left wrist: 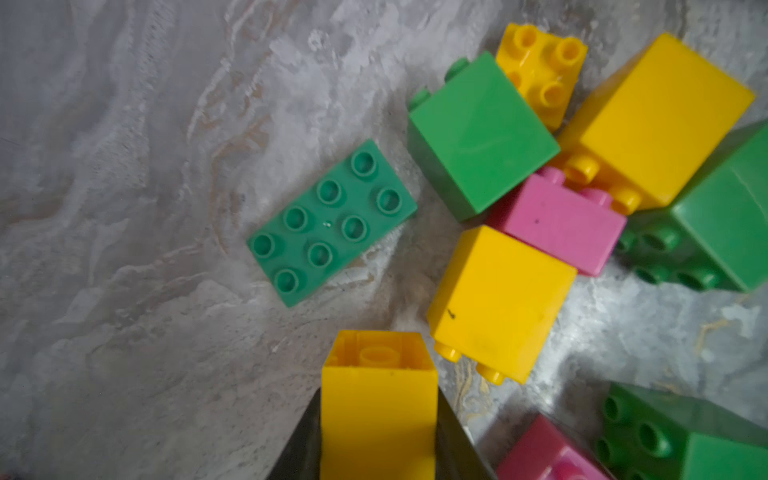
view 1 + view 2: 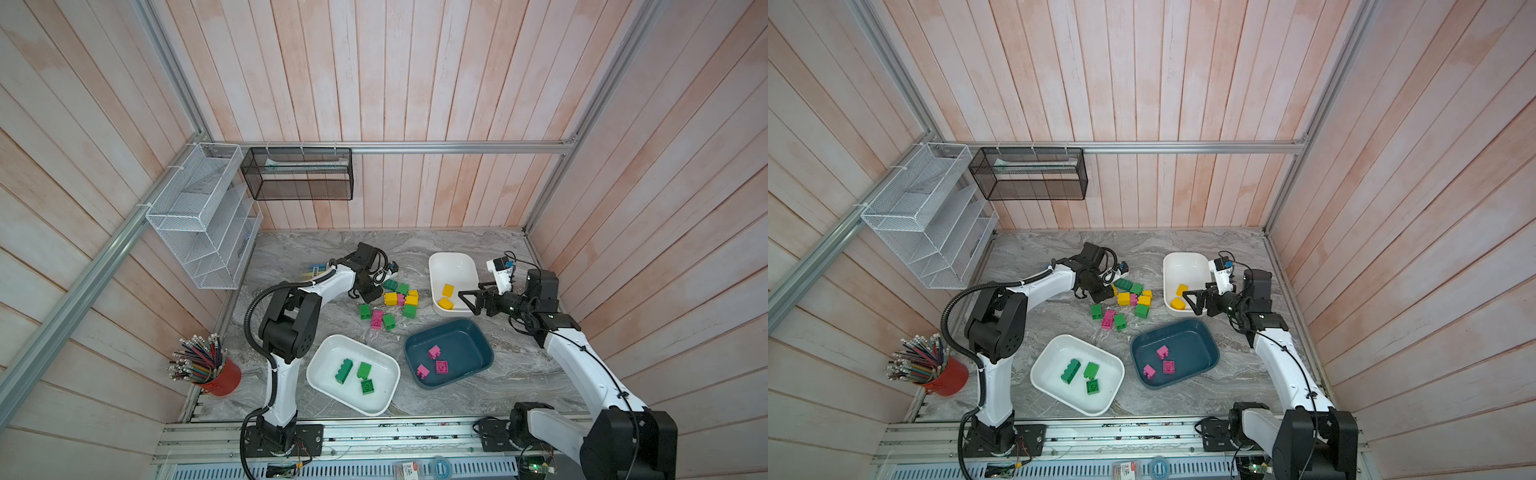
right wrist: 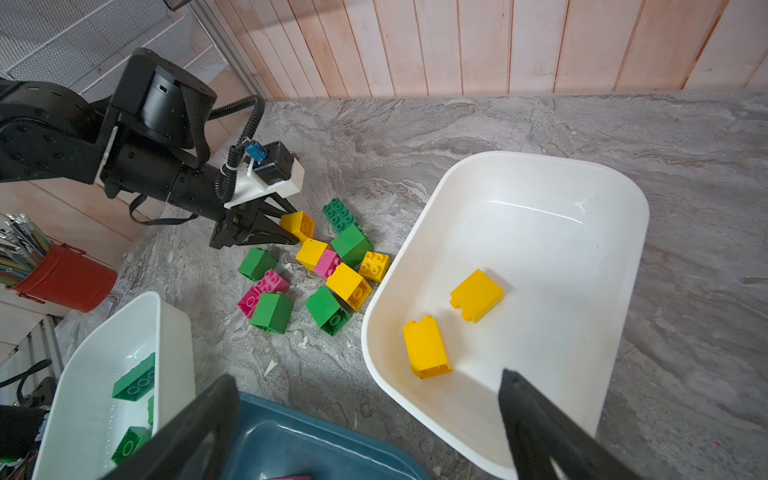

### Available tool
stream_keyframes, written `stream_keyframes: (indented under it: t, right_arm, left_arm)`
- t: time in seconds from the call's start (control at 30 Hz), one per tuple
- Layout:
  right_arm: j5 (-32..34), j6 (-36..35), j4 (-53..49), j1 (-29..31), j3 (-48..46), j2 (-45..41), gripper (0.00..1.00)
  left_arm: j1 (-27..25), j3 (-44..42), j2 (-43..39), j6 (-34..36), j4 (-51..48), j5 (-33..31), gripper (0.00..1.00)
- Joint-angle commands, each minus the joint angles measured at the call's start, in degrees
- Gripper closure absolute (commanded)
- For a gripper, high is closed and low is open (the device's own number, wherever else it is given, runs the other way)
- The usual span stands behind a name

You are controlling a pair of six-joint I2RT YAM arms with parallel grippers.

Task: Sort the legos into containers by color
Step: 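Carry the yellow brick with the left gripper into the far white tray and release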

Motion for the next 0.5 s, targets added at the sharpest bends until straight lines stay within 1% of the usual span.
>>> stream_keyframes:
  t: [0.0, 0.13, 0.23, 0.3, 0.37, 0.4, 0.47]
  right_arm:
    - [0.72, -0.85, -0.16, 0.01, 1.97, 0.38, 0.02]
    - [1.11, -0.56, 0.19, 0.04, 1.97, 0.53, 0.02]
    - [1.74, -0.41, 0.41, -0.10, 2.05, 0.57, 0.02]
    - [1.98, -0.24, 0.44, -0.20, 2.14, 0.55, 0.02]
    - [2.31, -0.14, 0.46, -0.33, 2.23, 0.59, 0.02]
    - [2.43, -0.07, 0.52, -0.46, 2.32, 0.55, 0.02]
    - [2.48, -0.05, 0.36, -0.64, 2.32, 0.34, 0.02]
  left_arm:
    - [-0.09, 3.62, -4.81, -2.98, -3.35, 1.28, 0.74]
    - [-2.25, 4.51, -9.06, -5.69, -3.55, 4.61, 0.73]
    - [-5.47, 5.41, -10.13, -7.68, -2.85, 6.87, 0.72]
    - [-7.83, 6.46, -9.53, -9.18, -1.58, 9.15, 0.72]
    - [-9.61, 7.87, -7.98, -11.72, 1.22, 9.98, 0.72]
    - [-10.43, 9.20, -6.59, -12.84, 2.30, 10.00, 0.72]
    - [-11.75, 12.36, -3.28, -15.56, 3.89, 7.90, 0.72]
